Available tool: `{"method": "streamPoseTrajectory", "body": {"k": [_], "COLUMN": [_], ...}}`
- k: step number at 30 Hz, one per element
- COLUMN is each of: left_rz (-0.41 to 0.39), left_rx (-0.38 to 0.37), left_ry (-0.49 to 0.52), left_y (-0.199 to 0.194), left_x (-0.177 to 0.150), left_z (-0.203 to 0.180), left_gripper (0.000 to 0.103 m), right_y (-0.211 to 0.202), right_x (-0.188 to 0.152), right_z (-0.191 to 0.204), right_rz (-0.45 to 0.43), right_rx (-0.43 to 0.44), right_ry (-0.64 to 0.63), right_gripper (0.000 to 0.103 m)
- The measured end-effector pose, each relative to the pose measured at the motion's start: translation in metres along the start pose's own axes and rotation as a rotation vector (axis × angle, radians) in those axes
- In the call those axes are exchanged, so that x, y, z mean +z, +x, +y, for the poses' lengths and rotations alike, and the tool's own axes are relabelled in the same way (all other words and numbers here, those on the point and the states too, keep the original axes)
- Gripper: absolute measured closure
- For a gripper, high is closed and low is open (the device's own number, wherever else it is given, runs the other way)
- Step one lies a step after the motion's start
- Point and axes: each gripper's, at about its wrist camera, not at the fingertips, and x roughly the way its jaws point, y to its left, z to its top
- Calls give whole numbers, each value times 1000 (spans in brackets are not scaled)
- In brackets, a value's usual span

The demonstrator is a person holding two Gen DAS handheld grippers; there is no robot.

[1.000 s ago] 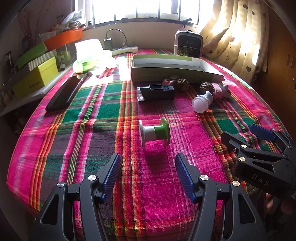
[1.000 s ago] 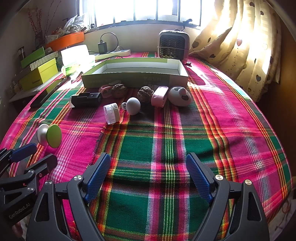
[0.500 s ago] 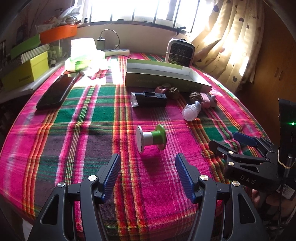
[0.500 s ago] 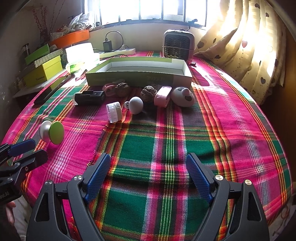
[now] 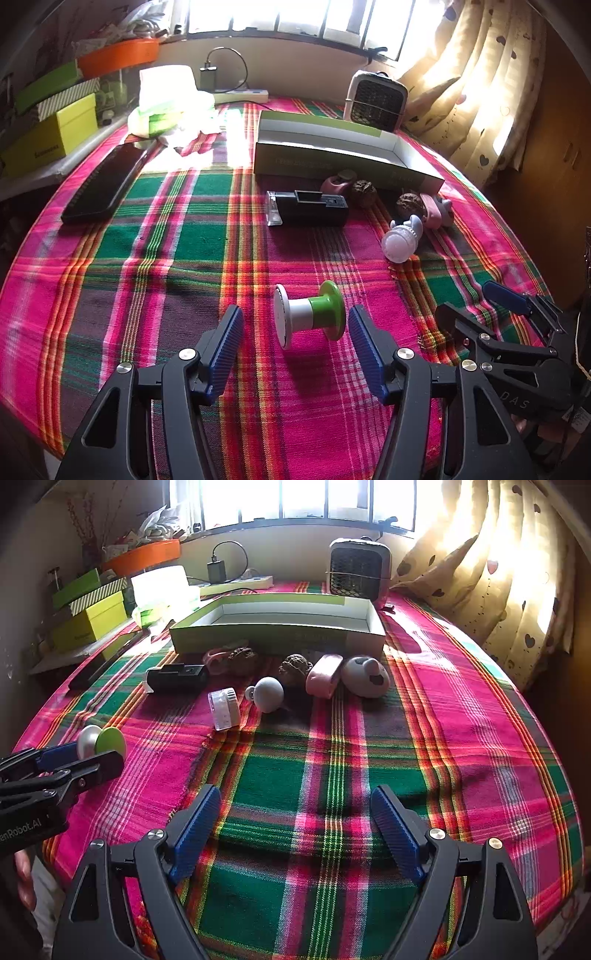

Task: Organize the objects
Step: 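Move left gripper to the green-white spool while right gripper approaches the white jar, then close left gripper on the spool while right gripper closes on the white jar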

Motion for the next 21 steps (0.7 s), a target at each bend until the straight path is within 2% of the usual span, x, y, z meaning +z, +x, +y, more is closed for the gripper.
{"method": "streamPoseTrajectory", "body": {"k": [2, 5, 11, 15, 17, 19, 21], "left_rz": [-1, 1, -3, -4, -3, -2, -2], "left_rx": [16, 9, -5, -11, -13, -16, -20], "left_ry": [8, 8, 20, 23, 26, 27, 24], "left_y": [1, 2, 3, 5, 6, 8, 8], "left_x": [1, 2, 5, 7, 8, 9, 10], "left_z": [0, 2, 2, 2, 2, 2, 3], "left_gripper": [55, 60, 66, 67, 67, 67, 67], "right_y": [0, 0, 4, 9, 14, 20, 25], "right_x": [3, 9, 22, 31, 35, 37, 40], "right_z": [-1, 0, 8, 16, 19, 20, 21], "right_rz": [-4, -24, -35, -39, -32, -12, 3], "right_rx": [15, 35, 72, 88, 90, 107, 123], "right_ry": [-1, -10, -48, -68, -76, -70, -68], "right_gripper": [19, 19, 19, 19, 22, 31, 34]}}
